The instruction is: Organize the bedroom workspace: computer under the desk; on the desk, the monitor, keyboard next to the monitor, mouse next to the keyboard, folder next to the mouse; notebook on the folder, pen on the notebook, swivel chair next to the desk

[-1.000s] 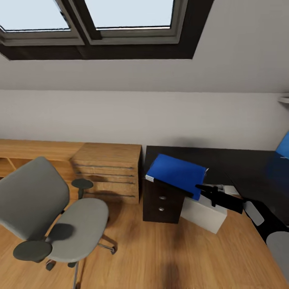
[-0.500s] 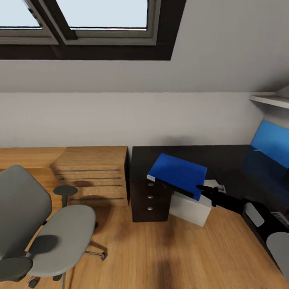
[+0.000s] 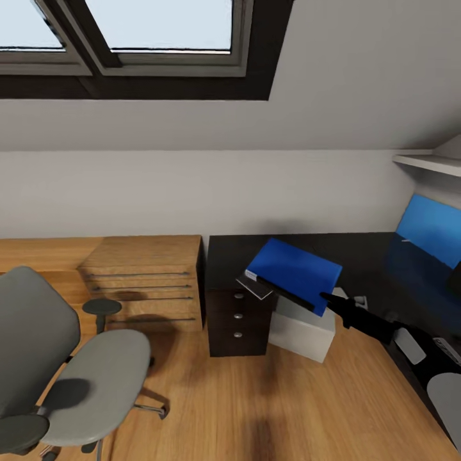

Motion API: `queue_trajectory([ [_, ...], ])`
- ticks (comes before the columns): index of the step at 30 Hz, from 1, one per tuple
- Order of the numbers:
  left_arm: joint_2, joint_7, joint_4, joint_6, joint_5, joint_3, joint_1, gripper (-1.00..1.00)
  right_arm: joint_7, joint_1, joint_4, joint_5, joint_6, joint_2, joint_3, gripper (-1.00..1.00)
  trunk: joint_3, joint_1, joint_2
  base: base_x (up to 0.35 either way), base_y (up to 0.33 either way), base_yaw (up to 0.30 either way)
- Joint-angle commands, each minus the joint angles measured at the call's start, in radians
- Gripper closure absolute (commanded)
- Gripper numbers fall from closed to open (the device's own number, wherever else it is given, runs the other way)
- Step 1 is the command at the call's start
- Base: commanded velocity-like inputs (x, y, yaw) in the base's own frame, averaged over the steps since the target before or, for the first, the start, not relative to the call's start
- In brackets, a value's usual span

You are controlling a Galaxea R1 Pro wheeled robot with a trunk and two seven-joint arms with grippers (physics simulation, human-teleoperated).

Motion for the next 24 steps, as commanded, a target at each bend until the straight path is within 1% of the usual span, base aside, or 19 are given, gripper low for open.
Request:
queue_trajectory([
  [1,0.000,-0.002,0.000,-0.003,0.010,-0.003,-0.001,-1.00,0.000,-0.001,0.004,-0.002,-0.005,0.000,-0.006,1.00,-0.001,0.001,-0.002,0.000,0.000,0.003],
  [6,0.000,-0.002,0.001,-0.003,0.010,-0.003,-0.001,-1.00,-0.002,-0.001,0.034,-0.002,-0.055,0.001,-0.030,1.00,0.002,0.001,-0.002,0.000,0.000,0.038],
  [7,0.000,-0.002,0.001,-0.003,0.010,-0.003,-0.001,-1.00,-0.003,-0.001,0.045,-0.002,-0.078,0.002,-0.041,1.00,0.003,0.001,-0.002,0.000,0.000,0.065],
  [10,0.000,-0.002,0.001,-0.003,0.010,-0.003,-0.001,-1.00,-0.003,-0.001,0.061,-0.002,-0.117,0.003,-0.058,1.00,0.005,0.001,-0.002,0.000,0.000,0.071],
  [16,0.000,-0.002,0.000,-0.004,0.010,-0.003,-0.001,-1.00,0.000,-0.001,0.091,-0.002,-0.137,0.002,-0.068,1.00,0.008,0.001,-0.002,0.000,0.000,0.075],
  [24,0.000,-0.003,0.000,-0.004,0.010,-0.003,-0.001,-1.00,-0.004,-0.001,0.112,-0.002,-0.147,0.004,-0.070,1.00,0.009,0.001,-0.002,0.000,0.000,0.017],
])
